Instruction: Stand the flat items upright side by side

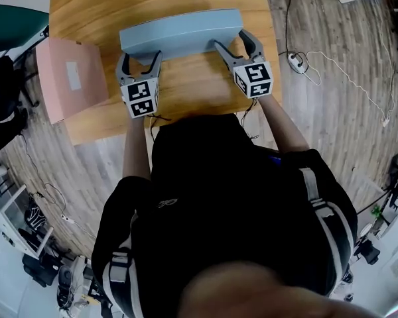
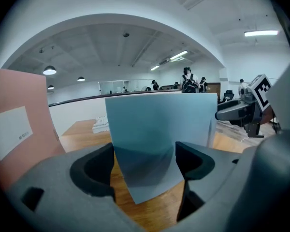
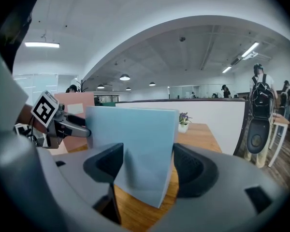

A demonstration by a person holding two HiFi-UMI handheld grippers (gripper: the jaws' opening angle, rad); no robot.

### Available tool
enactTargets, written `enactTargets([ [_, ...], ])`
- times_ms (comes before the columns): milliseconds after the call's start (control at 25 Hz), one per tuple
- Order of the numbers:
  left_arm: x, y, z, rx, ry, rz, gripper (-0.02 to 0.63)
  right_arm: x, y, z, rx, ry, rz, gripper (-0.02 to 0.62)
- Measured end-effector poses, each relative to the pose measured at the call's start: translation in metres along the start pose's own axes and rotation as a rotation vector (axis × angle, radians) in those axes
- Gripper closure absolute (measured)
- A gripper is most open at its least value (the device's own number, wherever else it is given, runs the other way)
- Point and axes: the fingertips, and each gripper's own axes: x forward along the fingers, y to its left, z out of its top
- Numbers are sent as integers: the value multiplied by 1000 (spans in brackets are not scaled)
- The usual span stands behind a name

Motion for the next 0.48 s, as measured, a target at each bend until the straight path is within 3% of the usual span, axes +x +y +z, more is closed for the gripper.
enactTargets([
  [160,-7,-3,-2,-94,-6,-5,207,-12,3,6,70,-7,50,264],
  [480,-15,-9,-12,-150,10,-33,210,-38,-3,33,-52,10,97,242],
])
